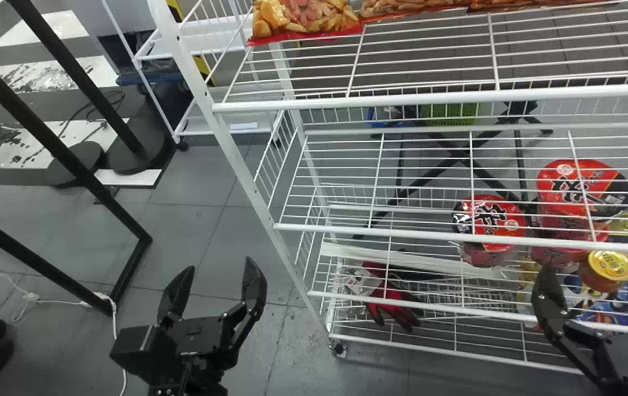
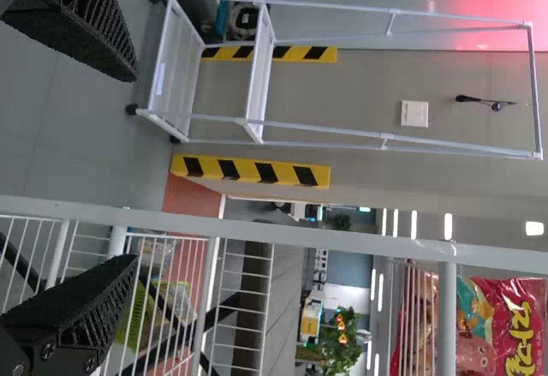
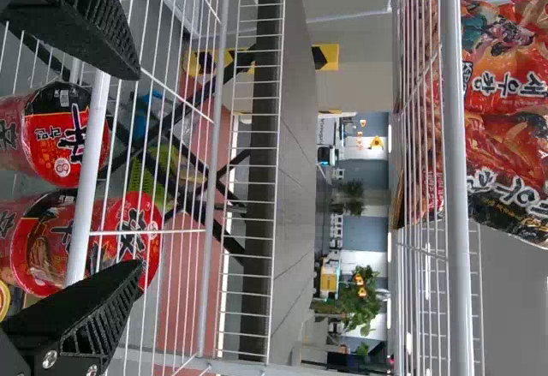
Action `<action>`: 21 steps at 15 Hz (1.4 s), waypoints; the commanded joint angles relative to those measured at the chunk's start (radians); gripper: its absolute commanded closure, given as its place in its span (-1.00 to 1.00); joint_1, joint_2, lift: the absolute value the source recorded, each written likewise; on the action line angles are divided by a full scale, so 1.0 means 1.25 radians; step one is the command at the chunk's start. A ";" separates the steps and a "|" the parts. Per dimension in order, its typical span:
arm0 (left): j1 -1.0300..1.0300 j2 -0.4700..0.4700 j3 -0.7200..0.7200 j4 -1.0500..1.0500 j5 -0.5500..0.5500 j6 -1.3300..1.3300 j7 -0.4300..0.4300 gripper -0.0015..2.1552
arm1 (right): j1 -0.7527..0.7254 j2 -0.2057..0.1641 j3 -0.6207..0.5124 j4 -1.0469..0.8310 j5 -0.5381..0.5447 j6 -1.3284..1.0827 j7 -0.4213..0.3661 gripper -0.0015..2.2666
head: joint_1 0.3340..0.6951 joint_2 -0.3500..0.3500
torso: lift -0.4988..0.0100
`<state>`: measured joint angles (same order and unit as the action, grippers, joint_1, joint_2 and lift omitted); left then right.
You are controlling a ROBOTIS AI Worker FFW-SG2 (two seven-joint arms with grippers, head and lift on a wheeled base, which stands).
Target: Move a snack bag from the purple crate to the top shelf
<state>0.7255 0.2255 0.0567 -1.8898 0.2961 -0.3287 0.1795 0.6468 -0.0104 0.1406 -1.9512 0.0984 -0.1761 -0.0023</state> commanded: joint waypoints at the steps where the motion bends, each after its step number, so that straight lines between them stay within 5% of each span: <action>1: 0.000 0.000 0.000 0.000 0.000 0.000 0.000 -0.95 | 0.000 0.000 0.000 0.000 0.000 -0.002 -0.001 -0.98 | 1.00 0.85 | -0.21; 21: 0.004 0.005 -0.006 0.000 0.000 -0.003 0.006 -0.94 | 0.011 -0.003 0.010 0.004 0.008 -0.066 -0.001 -0.99 | 1.00 0.87 | -0.53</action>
<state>0.7286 0.2316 0.0491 -1.8896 0.2960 -0.3320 0.1872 0.6597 -0.0138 0.1511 -1.9466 0.1101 -0.2535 -0.0017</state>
